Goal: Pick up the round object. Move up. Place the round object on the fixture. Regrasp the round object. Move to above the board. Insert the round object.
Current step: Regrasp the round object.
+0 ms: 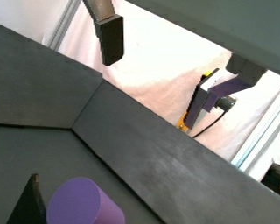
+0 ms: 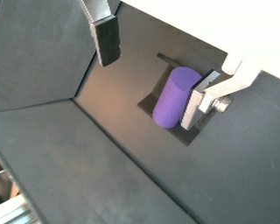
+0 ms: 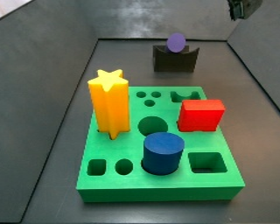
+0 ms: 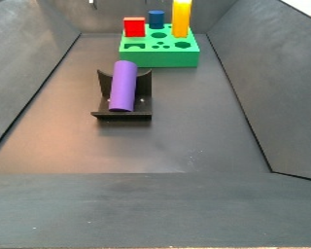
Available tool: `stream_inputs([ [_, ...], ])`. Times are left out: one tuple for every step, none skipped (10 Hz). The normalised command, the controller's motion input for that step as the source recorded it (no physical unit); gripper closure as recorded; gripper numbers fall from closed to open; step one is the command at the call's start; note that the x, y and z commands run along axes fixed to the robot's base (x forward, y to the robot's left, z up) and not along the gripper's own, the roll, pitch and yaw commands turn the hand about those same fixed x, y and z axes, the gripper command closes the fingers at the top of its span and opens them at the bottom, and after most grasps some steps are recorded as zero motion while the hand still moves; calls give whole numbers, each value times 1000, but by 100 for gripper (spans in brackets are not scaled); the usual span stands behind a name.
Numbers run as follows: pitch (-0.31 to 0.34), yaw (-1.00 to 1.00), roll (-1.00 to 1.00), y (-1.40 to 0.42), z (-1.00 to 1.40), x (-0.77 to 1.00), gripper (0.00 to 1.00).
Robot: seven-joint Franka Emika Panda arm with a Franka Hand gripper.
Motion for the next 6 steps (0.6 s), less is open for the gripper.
stream_inputs([
  [71,225,226,-34,-13,102,0],
  [35,219,189,-41,-13,92,0],
  [13,206,177,-47,-21,86,0],
  [-75,219,42,68,-1000,39,0],
  [-90,179,41,70,-1000,45,0],
  [-114,151,45,68,-1000,53,0],
])
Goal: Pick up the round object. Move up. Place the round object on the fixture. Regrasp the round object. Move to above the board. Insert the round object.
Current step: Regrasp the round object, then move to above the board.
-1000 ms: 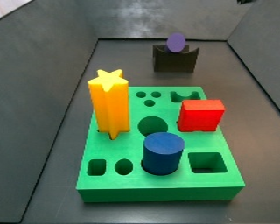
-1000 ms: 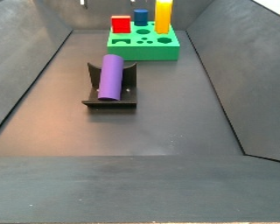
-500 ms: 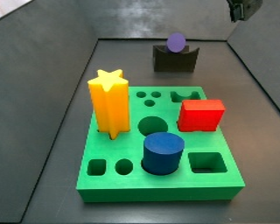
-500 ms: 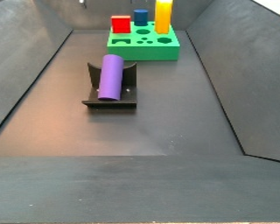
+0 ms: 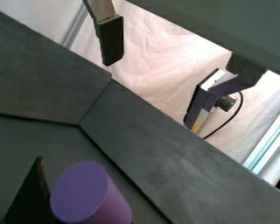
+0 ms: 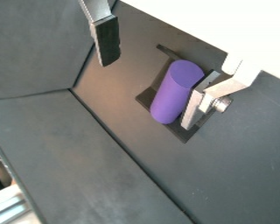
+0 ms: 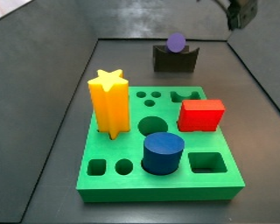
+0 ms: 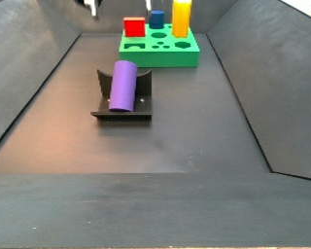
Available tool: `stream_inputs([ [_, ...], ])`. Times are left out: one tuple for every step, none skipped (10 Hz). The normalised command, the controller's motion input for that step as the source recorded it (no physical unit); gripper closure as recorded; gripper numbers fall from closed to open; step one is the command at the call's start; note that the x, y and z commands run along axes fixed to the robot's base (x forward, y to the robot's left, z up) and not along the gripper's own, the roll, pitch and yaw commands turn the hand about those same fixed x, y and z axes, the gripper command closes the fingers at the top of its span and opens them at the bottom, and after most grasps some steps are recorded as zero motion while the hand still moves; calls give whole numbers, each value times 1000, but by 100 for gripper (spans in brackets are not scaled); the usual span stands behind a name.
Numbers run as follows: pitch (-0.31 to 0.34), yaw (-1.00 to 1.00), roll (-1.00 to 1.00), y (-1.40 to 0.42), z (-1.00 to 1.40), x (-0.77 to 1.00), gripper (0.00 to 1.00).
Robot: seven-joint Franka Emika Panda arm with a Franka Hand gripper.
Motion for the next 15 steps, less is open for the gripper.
stream_inputs([
  [-145,96,48,59,-1000,60,0],
  [-153,57,55,57,-1000,64,0],
  [-153,18,53,51,-1000,69,0],
  [-139,-22,54,49,-1000,73,0],
  [-124,-43,54,45,-1000,76,0],
  [-100,-59,51,43,-1000,77,0],
  [-70,-67,43,37,-1000,84,0],
  [-43,-65,44,33,-980,87,0],
  [-26,-63,43,24,-874,83,0],
  [14,-43,47,8,-621,77,0],
  [28,-23,47,5,-480,77,0],
  [32,-1,48,5,-347,72,0],
  [41,20,40,-1,-222,61,0],
  [0,0,0,0,0,0,100],
  [145,-12,149,109,1000,155,100],
])
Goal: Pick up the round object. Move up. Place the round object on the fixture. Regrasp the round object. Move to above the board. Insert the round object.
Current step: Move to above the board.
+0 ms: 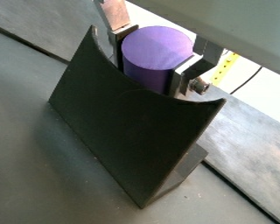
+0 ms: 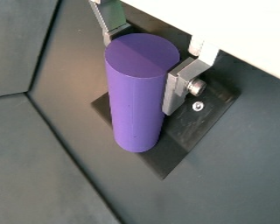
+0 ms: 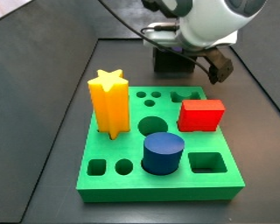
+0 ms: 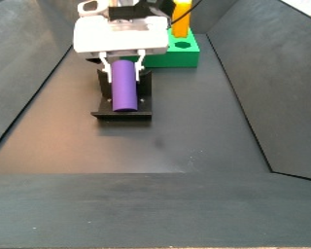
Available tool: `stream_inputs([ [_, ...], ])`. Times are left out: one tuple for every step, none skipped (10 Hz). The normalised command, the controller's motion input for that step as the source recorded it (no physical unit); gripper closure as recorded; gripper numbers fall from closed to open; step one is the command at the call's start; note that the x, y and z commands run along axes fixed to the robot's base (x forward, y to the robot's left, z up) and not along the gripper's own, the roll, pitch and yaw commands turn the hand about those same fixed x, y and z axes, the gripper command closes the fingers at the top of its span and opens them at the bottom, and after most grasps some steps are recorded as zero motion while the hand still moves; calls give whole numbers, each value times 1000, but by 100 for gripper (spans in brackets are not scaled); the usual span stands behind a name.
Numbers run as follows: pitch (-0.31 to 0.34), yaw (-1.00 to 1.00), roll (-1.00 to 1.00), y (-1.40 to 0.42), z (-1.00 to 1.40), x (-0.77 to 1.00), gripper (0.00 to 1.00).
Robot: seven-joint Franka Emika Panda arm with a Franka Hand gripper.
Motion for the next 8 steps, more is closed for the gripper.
stream_inputs([
  [145,-14,140,107,1000,155,100],
  [153,16,85,98,1000,147,100],
  [158,47,45,95,1000,144,100],
  [162,74,10,93,1000,142,100],
  [158,104,-18,87,1000,137,100],
  [143,121,-28,82,1000,134,100],
  [124,135,-31,79,1000,130,100],
  [95,141,-34,72,1000,125,100],
])
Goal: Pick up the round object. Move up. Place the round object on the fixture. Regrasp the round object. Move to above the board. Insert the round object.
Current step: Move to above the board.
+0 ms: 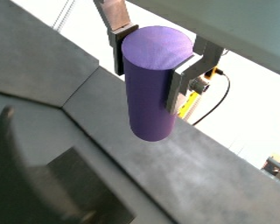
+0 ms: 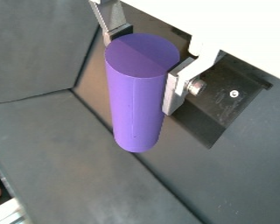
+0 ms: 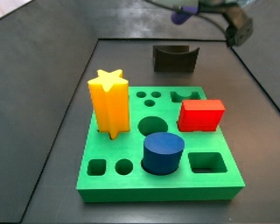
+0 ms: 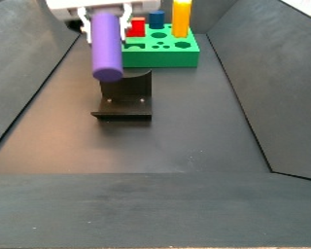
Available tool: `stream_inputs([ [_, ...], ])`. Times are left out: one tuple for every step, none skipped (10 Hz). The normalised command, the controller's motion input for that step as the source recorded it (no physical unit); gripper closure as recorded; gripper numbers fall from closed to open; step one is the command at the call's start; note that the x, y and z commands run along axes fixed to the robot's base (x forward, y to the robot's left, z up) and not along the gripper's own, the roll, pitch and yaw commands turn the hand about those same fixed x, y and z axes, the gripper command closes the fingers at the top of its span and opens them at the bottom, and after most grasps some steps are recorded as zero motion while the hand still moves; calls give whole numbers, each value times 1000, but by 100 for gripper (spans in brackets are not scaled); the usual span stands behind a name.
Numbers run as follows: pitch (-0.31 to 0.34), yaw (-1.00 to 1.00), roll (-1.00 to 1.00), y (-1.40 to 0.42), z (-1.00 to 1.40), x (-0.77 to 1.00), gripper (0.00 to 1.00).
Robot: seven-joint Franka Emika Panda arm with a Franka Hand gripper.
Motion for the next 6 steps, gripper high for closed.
stream_inputs([
  [81,140,-37,68,1000,120,100],
  [63,133,-39,63,1000,117,100],
  [51,124,-36,58,1000,111,100],
  [34,108,-36,51,1000,105,100],
  [28,96,-42,47,1000,98,100],
  [27,82,-50,42,1000,92,100],
])
